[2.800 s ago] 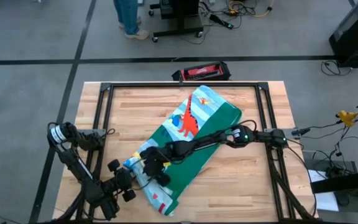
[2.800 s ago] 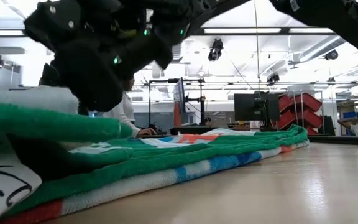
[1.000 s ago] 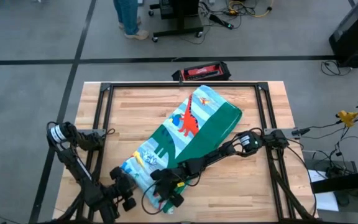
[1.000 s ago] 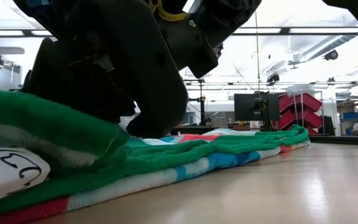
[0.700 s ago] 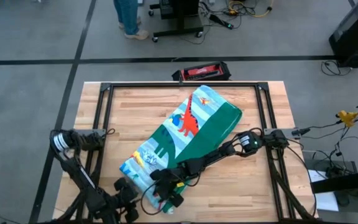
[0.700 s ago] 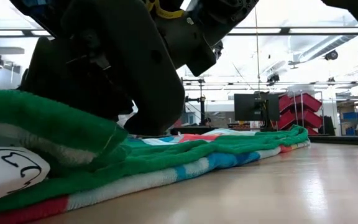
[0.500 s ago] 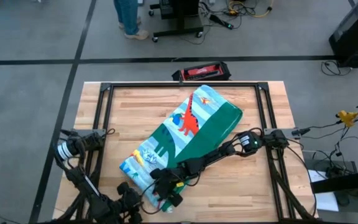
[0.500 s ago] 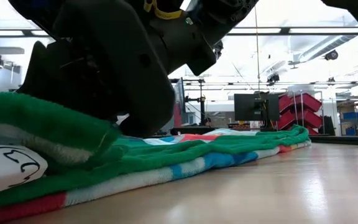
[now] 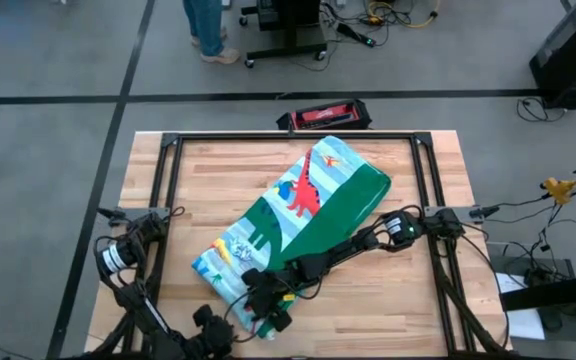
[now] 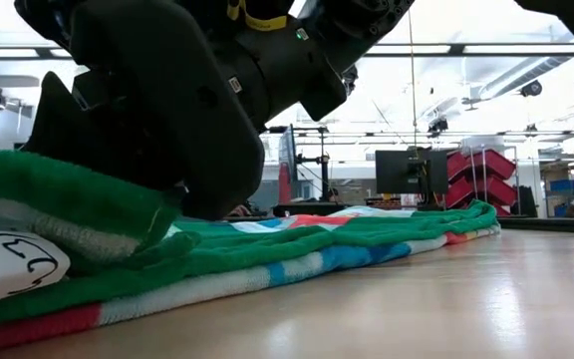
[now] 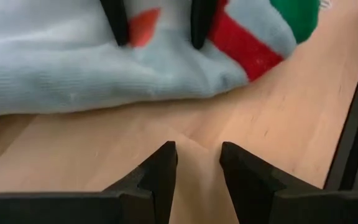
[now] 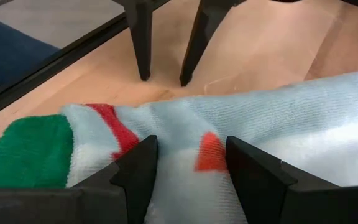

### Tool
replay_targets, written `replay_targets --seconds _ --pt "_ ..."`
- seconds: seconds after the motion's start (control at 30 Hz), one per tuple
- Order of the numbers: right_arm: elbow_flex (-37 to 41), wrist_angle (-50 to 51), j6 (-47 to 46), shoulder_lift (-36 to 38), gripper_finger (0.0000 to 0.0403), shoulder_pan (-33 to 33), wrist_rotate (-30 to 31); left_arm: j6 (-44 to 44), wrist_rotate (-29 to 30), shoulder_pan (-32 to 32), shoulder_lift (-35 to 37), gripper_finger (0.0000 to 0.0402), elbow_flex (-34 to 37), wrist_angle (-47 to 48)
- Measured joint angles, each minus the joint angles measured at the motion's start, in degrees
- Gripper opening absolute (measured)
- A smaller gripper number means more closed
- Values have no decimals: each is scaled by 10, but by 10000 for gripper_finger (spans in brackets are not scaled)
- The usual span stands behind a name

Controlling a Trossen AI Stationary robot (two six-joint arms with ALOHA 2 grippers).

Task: Roll towel
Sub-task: Roll the multi-color dinosaur print towel

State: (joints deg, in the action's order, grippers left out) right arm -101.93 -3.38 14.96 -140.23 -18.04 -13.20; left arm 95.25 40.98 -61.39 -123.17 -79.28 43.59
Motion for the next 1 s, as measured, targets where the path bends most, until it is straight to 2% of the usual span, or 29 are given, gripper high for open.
replay_targets --seconds 0.3,0.43,0.63,0.8,1.0 --pt "3 50 49 77 179 -12 1 -2 24 3 -2 116 9 3" --pt "20 65 45 84 179 -16 -13 -2 26 3 -2 116 10 4" --pt "78 1 32 88 179 -16 -18 -3 37 4 -2 116 11 4" --pt "125 -56 17 87 179 -11 -18 -28 80 7 -5 116 13 6" --pt "144 -66 14 88 179 -11 -18 -73 84 24 -5 116 13 3"
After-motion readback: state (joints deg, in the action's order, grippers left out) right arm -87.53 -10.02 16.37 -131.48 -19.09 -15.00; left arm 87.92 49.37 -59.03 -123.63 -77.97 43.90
